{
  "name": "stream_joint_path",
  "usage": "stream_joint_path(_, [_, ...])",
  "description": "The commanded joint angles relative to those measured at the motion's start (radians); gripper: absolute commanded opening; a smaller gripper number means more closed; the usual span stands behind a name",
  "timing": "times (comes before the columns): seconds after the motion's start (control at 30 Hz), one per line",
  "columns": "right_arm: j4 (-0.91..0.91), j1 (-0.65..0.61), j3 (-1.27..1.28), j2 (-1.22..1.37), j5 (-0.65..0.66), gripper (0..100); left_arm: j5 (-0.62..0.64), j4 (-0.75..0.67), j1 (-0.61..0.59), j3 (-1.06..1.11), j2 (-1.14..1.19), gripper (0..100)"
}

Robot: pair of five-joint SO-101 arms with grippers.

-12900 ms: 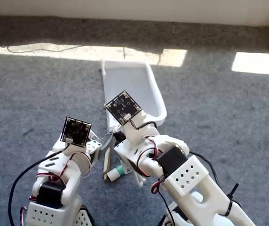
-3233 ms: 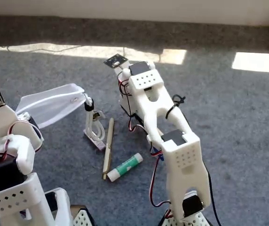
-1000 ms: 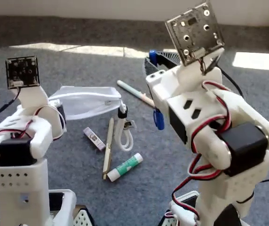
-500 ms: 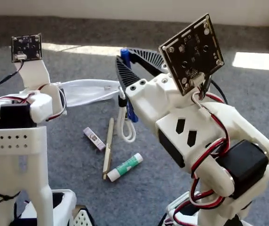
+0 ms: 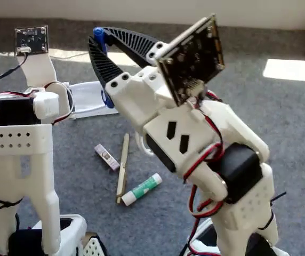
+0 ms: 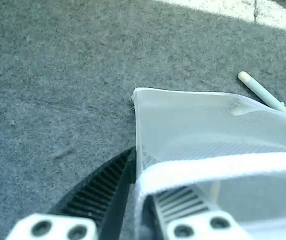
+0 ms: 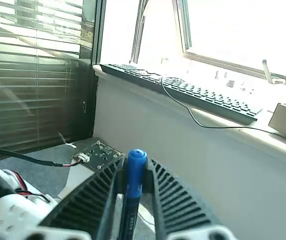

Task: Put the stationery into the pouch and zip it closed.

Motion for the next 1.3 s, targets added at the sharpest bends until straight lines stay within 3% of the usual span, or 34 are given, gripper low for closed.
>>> stream_joint_path(0.0, [-0.154,-0.007,0.105,-0.033,0.0,0.8,0.014,0.003,0.018,-0.038,0.002,1])
stream_joint_path(0.17, [-0.32,-0.004,0.222,-0.025,0.008,0.8,0.014,0.005,0.015,-0.033,0.004,1])
stream_joint_path(0.33, [-0.41,-0.007,0.334,-0.033,0.12,0.8,0.014,0.003,0.013,-0.018,0.002,1])
stream_joint_path(0.77, [-0.41,-0.005,0.486,-0.047,0.121,0.8,0.014,0.002,0.012,-0.007,0.002,1])
stream_joint_path(1.27, [-0.41,-0.008,0.858,-0.344,0.126,0.8,0.014,0.002,0.012,-0.007,0.005,1])
